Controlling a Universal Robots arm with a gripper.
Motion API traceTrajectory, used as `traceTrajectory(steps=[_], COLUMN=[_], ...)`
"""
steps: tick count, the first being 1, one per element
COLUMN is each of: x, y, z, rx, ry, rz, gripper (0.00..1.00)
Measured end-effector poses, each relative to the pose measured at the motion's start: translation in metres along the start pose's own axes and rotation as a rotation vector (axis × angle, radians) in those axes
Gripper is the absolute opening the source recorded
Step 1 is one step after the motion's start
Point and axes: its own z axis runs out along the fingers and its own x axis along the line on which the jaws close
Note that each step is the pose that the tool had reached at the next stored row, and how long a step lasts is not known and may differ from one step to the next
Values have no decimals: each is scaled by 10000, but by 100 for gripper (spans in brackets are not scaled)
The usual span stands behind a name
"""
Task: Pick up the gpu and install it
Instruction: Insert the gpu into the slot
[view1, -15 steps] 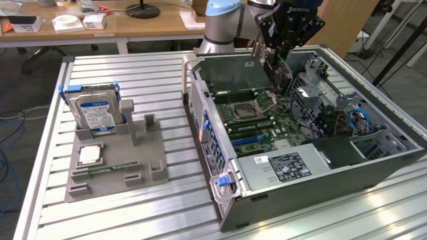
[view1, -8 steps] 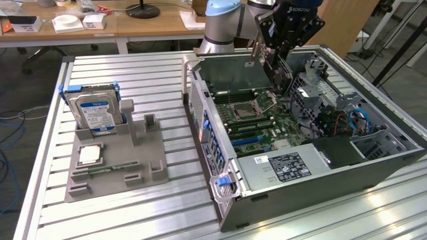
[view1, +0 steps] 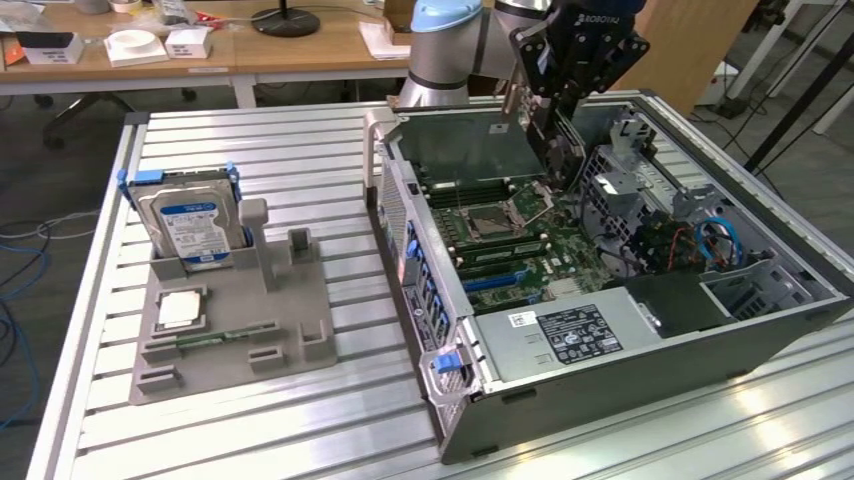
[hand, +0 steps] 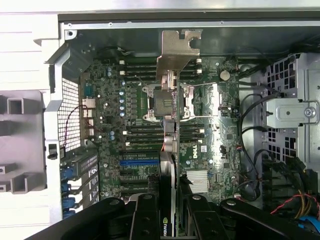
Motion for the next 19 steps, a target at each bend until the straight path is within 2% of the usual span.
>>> traceTrajectory(steps=[19], x=[0], y=[0], z=[0], rx=[-4], ry=[15], rz=[-250], gripper=[26])
